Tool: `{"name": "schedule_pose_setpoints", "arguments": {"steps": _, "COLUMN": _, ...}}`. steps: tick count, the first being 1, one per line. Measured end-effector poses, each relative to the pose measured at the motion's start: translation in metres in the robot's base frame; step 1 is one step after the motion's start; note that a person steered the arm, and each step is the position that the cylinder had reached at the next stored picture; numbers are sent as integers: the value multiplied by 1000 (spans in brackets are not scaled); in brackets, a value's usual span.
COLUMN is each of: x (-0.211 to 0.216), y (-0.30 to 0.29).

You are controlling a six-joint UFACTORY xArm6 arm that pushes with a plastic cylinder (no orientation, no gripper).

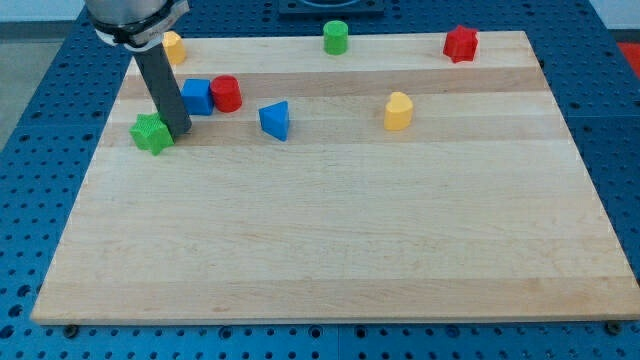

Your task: Push the yellow heart to the bottom center of the board

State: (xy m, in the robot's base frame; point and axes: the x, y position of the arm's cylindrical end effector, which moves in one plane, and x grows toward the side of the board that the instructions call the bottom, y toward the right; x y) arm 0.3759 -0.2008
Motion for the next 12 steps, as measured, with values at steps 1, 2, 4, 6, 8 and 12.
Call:
{"name": "schedule_pose_setpoints", "arguments": {"steps": 1, "x": 0, "y": 4}}
{"name": "schedule_pose_setpoints", "arguments": {"steps": 2, "x": 15, "y": 36}}
{"name": "schedule_pose_setpoints", "arguments": {"steps": 4, "x": 51, "y": 137}}
{"name": "schedule_pose_setpoints", "arguments": {"steps": 6, "x": -24, "y": 188}}
{"name": "schedule_pose_setpoints", "arguments": {"steps": 8, "x": -86, "y": 256}}
{"name": "schedule_pose_setpoints", "arguments": {"steps": 12, "x": -14, "y": 297}}
